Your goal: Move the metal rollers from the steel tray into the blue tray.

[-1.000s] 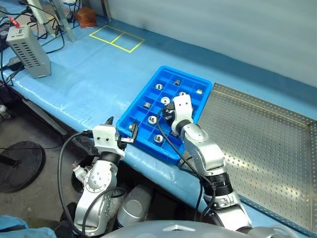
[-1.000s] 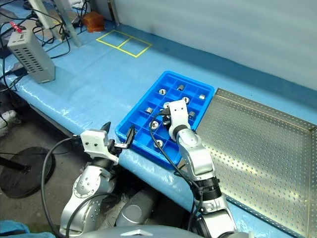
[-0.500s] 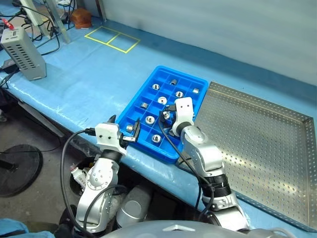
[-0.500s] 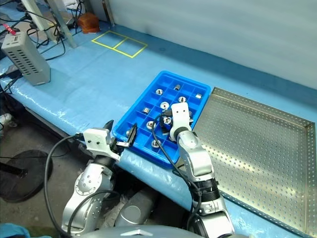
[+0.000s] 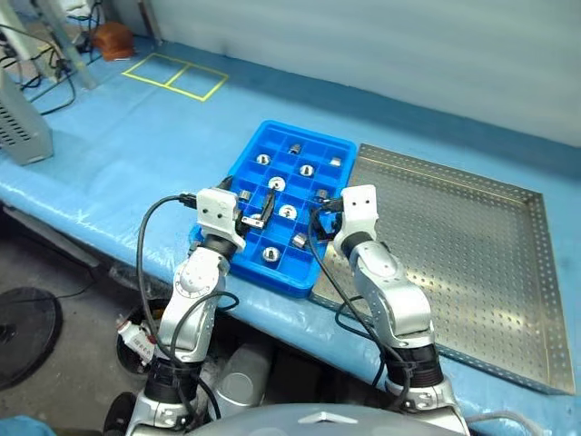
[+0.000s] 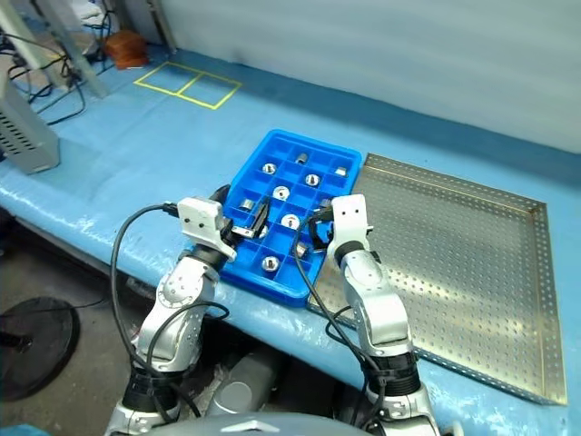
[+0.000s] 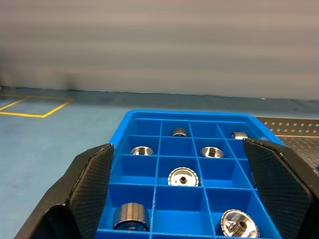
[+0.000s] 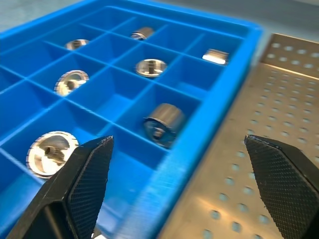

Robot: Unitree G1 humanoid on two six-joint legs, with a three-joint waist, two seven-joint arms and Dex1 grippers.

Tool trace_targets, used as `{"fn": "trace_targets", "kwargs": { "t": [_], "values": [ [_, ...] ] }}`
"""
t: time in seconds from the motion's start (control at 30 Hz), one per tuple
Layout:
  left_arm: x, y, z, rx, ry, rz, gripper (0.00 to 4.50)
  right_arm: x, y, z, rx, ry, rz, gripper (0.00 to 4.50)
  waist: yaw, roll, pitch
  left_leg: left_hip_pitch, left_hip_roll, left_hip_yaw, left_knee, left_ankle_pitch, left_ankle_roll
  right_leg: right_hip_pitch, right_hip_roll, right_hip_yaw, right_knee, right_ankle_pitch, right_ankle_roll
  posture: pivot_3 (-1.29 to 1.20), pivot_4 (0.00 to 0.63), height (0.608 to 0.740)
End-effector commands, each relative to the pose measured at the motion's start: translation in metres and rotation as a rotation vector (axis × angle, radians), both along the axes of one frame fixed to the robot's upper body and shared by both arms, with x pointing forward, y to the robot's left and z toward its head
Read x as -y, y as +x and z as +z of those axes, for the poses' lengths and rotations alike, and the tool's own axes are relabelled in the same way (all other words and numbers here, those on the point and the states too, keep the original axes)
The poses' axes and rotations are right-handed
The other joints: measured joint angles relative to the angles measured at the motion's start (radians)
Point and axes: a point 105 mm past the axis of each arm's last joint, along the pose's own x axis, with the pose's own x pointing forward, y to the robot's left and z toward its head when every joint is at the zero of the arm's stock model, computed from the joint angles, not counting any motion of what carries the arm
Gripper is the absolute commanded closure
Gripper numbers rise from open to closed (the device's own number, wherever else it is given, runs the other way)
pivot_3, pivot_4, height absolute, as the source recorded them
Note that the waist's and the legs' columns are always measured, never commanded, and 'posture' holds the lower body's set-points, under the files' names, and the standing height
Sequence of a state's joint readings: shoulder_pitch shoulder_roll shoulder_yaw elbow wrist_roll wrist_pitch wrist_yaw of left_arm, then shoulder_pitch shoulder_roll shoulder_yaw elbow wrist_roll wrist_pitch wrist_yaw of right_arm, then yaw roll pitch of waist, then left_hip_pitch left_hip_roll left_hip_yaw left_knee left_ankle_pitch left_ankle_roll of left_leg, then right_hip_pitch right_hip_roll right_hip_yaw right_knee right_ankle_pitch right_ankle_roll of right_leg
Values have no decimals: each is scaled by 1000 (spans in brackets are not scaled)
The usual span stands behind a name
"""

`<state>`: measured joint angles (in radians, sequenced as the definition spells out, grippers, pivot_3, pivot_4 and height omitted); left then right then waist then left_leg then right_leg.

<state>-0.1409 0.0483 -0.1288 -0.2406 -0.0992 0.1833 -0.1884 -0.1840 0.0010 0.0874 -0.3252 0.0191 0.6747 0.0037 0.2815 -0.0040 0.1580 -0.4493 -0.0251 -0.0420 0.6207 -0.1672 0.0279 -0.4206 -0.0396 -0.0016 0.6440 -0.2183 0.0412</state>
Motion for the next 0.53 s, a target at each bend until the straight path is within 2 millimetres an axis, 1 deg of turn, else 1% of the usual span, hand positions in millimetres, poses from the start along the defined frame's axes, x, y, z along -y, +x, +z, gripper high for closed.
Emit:
{"fn": "trace_targets", "kwargs": {
  "t": [0.03, 0.17, 0.33, 0.4, 0.47, 0.53],
  "values": [
    [11, 6, 11, 45, -15, -47, 0, 14, -6, 25, 123, 21, -43, 38, -33, 0, 0, 1, 0, -1, 0, 0, 0, 1, 0, 0, 0, 0, 0, 163, 150, 740],
    [18, 19, 4, 40, 17, -22, 0, 32, -19, 31, 211, -12, -139, 38, -102, 0, 0, 4, 0, -3, 1, 0, 1, 5, 0, 0, -1, 0, 0, 106, 150, 740],
    [20, 29, -8, -28, 31, 9, 0, 48, -39, 27, 267, 37, -237, 38, -188, 0, 0, 5, 0, -4, 1, 1, 1, 6, 0, 0, 0, 0, 0, 62, 150, 740],
    [18, 32, -9, -47, 27, 15, 0, 54, -47, 25, 279, 32, -279, 38, -215, 0, 0, 5, 0, -6, 1, 1, 1, 7, 0, 0, 0, 0, 0, 46, 150, 740],
    [16, 34, -12, -87, 24, 33, 0, 62, -54, 22, 283, -21, -333, 38, -238, 0, 0, 6, 0, -7, 2, 1, 1, 7, 0, 0, 1, 0, 0, 41, 150, 740],
    [12, 34, -14, -119, 15, 56, 0, 69, -60, 21, 293, -70, -384, 38, -247, 0, 0, 8, 0, -7, 2, 1, 1, 9, 0, 1, 2, 0, 0, 43, 150, 740]
  ]
}}
